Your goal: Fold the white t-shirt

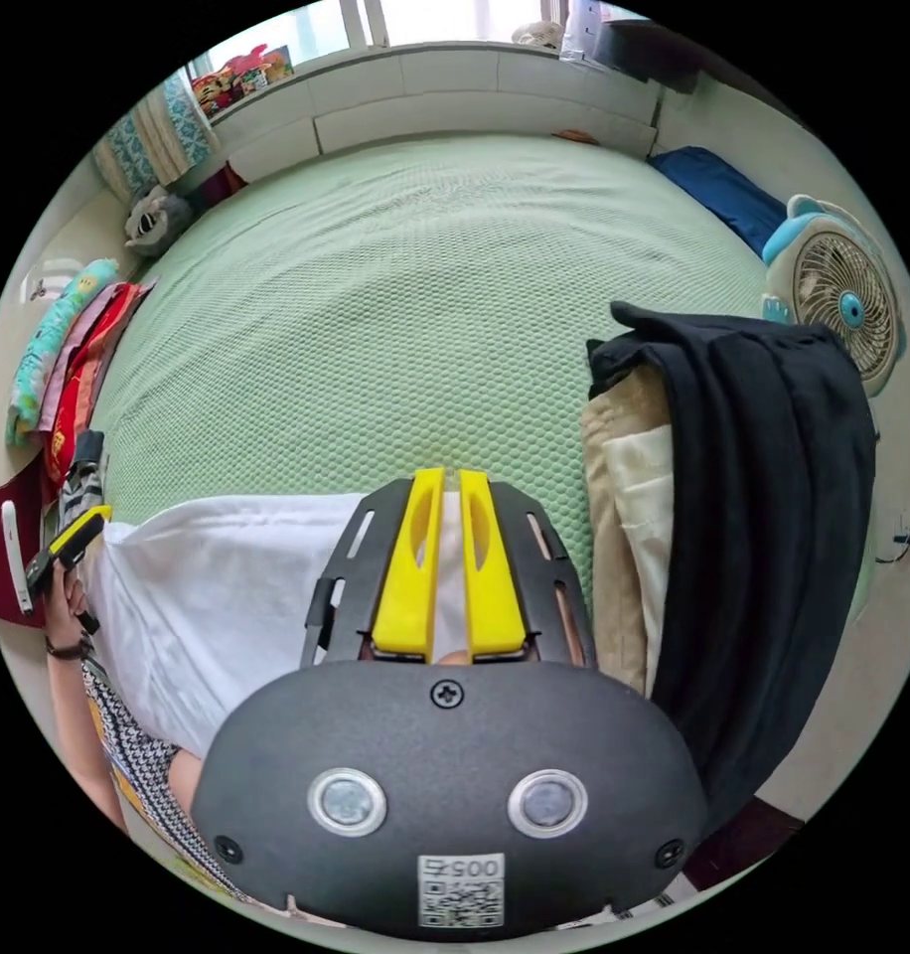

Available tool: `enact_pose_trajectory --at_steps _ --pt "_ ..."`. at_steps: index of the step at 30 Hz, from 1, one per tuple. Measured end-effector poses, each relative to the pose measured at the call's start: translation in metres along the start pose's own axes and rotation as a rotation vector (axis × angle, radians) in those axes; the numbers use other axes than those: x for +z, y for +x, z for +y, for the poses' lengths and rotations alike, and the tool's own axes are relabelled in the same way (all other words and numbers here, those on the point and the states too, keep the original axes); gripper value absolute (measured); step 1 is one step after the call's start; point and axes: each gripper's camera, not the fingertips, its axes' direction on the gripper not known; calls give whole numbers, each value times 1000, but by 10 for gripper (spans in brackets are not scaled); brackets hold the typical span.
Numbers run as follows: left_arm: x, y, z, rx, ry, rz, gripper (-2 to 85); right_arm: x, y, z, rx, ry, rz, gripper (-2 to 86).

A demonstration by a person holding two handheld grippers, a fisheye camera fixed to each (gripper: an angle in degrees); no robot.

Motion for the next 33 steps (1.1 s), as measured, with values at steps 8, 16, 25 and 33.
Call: enact_pose_trajectory --at_steps 8,16,25,33 --pt "-146 57 42 -6 247 -114 22 -137 35 67 -76 141 7 65" --pt "-195 242 136 347 181 161 76 -211 79 196 -84 148 10 83" --pt "-167 422 222 542 -36 247 84 -225 79 273 -134 137 -65 84" --pt "-159 511 237 590 -55 299 130 -248 135 269 -66 162 -130 85"
